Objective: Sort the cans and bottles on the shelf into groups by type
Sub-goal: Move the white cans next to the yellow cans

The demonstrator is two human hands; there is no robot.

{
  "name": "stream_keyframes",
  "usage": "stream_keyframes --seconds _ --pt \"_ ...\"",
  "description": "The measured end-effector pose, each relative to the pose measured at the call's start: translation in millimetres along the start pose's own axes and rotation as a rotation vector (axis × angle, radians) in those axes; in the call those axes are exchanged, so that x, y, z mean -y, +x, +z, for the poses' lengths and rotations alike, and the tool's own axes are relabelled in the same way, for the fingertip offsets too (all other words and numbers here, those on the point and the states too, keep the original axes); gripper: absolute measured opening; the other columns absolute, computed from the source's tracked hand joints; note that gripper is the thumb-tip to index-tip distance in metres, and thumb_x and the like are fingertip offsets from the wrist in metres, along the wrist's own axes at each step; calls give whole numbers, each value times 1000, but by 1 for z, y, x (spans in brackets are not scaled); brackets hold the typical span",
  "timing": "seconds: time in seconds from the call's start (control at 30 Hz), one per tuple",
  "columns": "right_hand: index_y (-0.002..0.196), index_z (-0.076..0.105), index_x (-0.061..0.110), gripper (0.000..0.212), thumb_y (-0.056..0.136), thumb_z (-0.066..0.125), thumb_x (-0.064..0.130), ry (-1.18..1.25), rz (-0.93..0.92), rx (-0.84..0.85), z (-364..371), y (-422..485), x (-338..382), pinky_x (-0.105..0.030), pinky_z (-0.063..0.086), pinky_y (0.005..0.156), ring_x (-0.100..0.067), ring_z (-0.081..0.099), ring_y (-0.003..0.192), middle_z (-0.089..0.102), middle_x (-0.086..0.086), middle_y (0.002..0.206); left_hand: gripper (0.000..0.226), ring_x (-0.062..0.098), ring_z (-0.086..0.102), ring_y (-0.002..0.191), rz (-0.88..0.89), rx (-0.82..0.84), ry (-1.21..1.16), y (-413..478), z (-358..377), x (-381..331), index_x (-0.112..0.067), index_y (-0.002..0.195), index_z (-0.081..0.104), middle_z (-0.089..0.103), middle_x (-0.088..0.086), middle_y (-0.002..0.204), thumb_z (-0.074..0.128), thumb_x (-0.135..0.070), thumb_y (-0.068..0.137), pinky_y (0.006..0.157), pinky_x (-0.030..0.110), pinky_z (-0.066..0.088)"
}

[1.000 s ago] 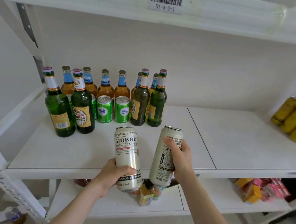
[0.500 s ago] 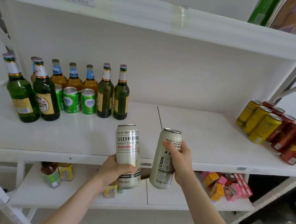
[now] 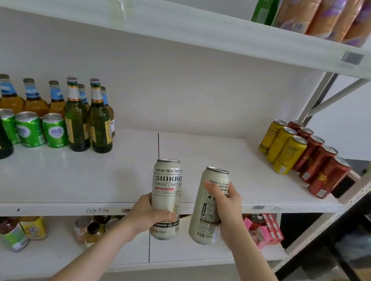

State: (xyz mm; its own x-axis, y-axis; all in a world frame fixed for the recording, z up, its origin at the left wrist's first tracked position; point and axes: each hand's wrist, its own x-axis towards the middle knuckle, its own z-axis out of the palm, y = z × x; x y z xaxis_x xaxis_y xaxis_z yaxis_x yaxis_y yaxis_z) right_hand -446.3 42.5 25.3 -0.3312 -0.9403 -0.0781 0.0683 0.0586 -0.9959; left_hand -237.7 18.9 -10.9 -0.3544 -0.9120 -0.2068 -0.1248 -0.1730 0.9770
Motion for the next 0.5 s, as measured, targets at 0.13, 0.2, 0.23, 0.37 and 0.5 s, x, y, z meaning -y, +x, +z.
stream_keyframes --seconds 0.13,0.2,0.23,0.37,0.5 --pt "93 67 18 22 77 77 29 11 -18 -26 -30 31 3 -33 57 59 -21 70 72 71 -8 81 61 13 73 85 26 27 14 38 29 -8 -19 101 70 77 -2 91 82 -32 43 63 17 54" --pt "93 66 16 27 73 78 32 10 -25 -43 -45 47 6 -29 56 56 -19 70 70 70 -6 79 63 14 73 86 27 50 16 58 44 -12 -18 103 69 77 -1 92 83 -31 43 63 18 55" --pt "92 67 16 32 69 78 35 12 -22 -50 -52 56 7 -31 57 57 -19 70 70 70 -6 78 64 13 73 86 26 58 21 68 50 -15 -18 105 68 77 -1 93 83 -31 44 63 18 55" --pt "91 68 18 38 62 77 41 17 -42 -69 -82 87 11 -32 58 60 -18 71 71 72 -8 81 62 15 72 90 47 93 56 107 81 -26 -21 107 68 76 -1 96 84 -29 47 71 24 56" --pt "86 69 24 28 63 77 40 28 -57 -53 -118 117 16 -28 56 58 -18 71 73 73 -6 80 58 15 73 89 48 81 77 138 117 -33 -22 104 69 77 -1 95 84 -29 48 72 27 56"
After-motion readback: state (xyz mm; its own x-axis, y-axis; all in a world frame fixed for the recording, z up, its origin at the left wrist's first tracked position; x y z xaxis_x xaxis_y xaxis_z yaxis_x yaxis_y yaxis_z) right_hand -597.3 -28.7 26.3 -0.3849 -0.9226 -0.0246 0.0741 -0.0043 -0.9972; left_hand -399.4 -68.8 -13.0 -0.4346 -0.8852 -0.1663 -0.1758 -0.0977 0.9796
